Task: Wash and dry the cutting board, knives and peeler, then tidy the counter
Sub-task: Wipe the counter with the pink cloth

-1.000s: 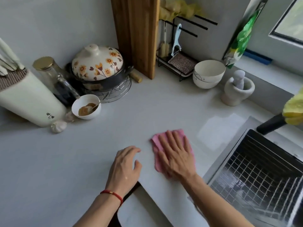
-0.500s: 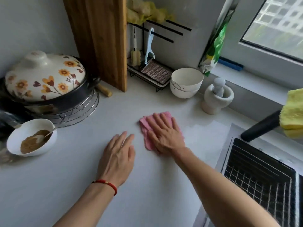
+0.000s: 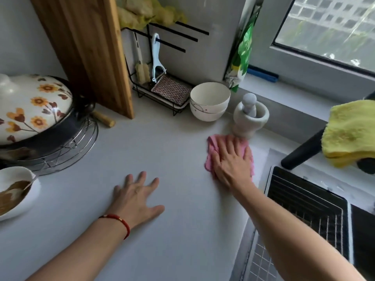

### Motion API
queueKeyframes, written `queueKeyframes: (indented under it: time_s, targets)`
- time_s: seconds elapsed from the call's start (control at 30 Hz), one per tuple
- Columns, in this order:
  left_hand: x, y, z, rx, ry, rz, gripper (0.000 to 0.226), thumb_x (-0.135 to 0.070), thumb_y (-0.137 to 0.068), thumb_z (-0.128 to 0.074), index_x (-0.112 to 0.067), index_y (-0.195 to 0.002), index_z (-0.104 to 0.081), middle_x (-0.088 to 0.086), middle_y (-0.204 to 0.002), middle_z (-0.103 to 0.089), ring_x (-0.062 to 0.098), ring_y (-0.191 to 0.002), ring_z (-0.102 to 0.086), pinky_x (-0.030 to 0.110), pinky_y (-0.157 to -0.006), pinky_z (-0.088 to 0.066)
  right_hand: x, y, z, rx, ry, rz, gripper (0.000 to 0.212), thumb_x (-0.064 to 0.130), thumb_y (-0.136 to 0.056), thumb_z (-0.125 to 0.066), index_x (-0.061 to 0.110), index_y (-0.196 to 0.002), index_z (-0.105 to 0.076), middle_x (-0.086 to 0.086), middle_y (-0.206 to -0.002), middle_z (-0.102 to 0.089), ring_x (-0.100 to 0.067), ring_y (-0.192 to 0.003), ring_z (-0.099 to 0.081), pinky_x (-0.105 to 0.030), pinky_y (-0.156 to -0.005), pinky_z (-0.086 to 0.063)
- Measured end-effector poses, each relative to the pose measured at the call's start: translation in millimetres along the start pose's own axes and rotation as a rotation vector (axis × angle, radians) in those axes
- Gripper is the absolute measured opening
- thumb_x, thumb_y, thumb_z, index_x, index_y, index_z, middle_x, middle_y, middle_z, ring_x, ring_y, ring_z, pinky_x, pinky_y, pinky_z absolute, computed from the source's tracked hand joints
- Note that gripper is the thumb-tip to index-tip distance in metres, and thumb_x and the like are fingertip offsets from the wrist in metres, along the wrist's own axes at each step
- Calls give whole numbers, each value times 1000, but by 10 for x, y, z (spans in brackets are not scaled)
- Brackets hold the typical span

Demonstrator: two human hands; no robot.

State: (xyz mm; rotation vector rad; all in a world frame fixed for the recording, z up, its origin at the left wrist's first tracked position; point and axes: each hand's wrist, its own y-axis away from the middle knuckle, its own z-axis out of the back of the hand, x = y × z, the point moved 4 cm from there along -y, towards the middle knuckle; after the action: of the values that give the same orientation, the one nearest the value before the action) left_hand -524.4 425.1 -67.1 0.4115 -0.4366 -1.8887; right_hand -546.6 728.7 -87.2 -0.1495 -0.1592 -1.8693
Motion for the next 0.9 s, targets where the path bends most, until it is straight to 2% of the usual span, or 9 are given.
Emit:
queueKeyframes:
  time_s: [0.03,0.1,0.2,0.3,0.43,0.6,0.7,0.77,0.9]
  targets:
    - [6,-13,11,2,15,-5,83,-73,-86,-50,-45,-158,-19,-2,-169,-9,30,-149,-14,45,-115,-31,150,75,-78,6,-3,31,59,51,-106,-20,35,-162,-7,2,-171,-7,-19,-158,4,-50,-125,7]
    - [22,22,57,7,20,4,84,-73,-87,-50,-44,-159,-18,-1,-170,-8,29,-150,-13,45,-116,-30,327,548,-187,52,17,270,59,55,-106,-15,41,-161,-3,7,-172,-3,-18,-158,6,-52,-126,3]
    - [-14,50,79,-1,2,-5,84,-72,-86,-51,-44,-158,-19,-1,-168,-10,28,-148,-17,44,-114,-34,-57,1198,-189,118,45,436,59,60,-106,-12,44,-160,4,10,-171,4,-15,-157,12,-48,-126,4]
    - [-49,72,88,-28,-1,-1,83,-71,-87,-52,-43,-158,-20,-1,-168,-11,28,-147,-19,43,-114,-34,-377,1024,-150,39,87,79,67,57,-105,-11,28,-163,7,-3,-171,12,-23,-156,18,-49,-126,9]
    - [-25,82,57,-28,39,7,83,-69,-88,-55,-45,-159,-17,-3,-170,-7,27,-151,-12,41,-117,-30,-415,288,-16,-21,-70,-429,74,55,-104,-20,11,-162,-7,-25,-168,0,-43,-155,6,-62,-123,6]
    - [-10,35,24,-46,30,1,84,-72,-88,-54,-47,-158,-15,-4,-170,-6,26,-152,-12,40,-118,-29,-699,-208,72,-19,-61,-577,81,55,-101,-23,2,-160,-11,-32,-165,-4,-51,-152,4,-63,-122,8]
    - [-10,33,12,-59,23,1,84,-72,-87,-53,-47,-158,-17,-3,-170,-8,26,-151,-13,41,-117,-31,-714,-99,66,-52,-60,-473,75,51,-103,-23,5,-160,-9,-30,-166,-1,-48,-153,5,-63,-122,6]
    - [-26,35,14,-58,5,2,83,-73,-88,-52,-47,-158,-16,-3,-169,-9,26,-150,-14,42,-115,-33,-670,192,1,-38,-49,-295,72,51,-104,-19,10,-161,-4,-25,-168,2,-44,-155,6,-59,-123,7]
    - [-39,12,33,-68,-2,2,83,-72,-88,-53,-45,-158,-18,-2,-168,-11,27,-147,-18,43,-114,-35,-616,588,-84,54,25,-9,74,56,-103,-10,17,-161,13,-14,-167,20,-32,-154,21,-47,-121,19]
